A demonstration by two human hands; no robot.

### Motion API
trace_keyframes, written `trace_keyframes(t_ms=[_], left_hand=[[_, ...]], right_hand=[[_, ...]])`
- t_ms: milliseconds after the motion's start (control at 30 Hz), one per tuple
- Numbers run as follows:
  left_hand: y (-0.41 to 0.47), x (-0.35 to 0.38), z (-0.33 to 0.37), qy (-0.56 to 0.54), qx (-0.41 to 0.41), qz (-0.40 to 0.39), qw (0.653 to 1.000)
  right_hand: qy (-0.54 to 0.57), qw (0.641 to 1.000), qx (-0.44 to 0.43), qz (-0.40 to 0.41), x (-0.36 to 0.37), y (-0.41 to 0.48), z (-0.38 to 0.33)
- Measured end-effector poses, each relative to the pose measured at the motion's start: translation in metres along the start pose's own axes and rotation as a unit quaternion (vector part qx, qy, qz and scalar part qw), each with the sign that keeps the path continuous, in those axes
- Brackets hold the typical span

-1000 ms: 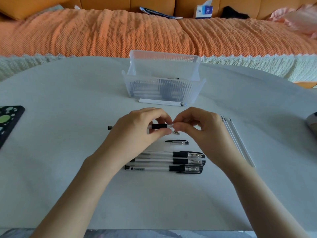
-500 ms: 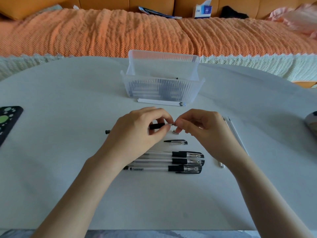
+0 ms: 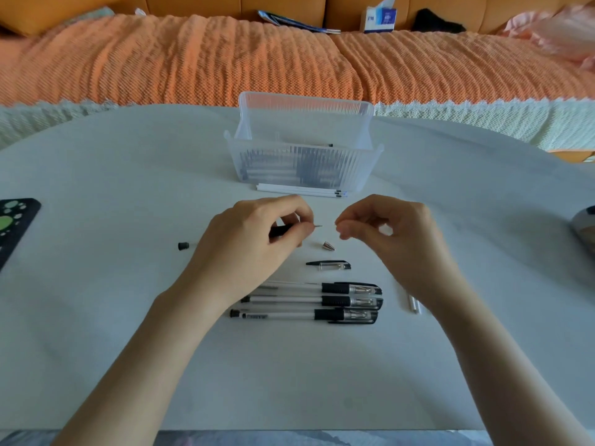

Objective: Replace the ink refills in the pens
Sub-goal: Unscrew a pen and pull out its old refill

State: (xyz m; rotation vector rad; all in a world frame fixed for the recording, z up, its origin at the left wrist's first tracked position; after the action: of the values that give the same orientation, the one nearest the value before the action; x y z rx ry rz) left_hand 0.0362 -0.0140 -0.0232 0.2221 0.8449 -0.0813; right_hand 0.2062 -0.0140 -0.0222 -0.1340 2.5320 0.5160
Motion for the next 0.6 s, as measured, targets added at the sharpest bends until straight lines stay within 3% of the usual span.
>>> trace_keyframes(t_ms=[133,333,600], left_hand=[[0.003,-0.009,-0.01,-0.024,-0.014,0.014,1.0],[0.003,-0.005,-0.01,-0.015,-0.017,0.009,1.0],[0.003,-0.005,-0.012,-0.01,-0.025,0.006,1.0]], right_hand=[[-0.05,0.998,0.029,0.026,-0.019,0.001,0.017],[-0.209,0.977,0.021,-0.027,-0.014,-0.001,0.035],[-0.235,0.969,0.006,-0.076,-0.002,0.0,0.037]])
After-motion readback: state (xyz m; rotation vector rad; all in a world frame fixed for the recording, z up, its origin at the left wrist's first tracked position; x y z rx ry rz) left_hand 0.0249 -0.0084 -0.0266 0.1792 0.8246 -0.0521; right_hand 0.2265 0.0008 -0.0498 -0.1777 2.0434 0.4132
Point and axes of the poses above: each hand's wrist, its own y-axis towards the middle knuckle, its own x-axis out of the palm, z = x × y, the point moved 5 cm from there along y, towards the middle knuckle, and after that the axes turned 9 degrees about -x, right-handed, at the moved point
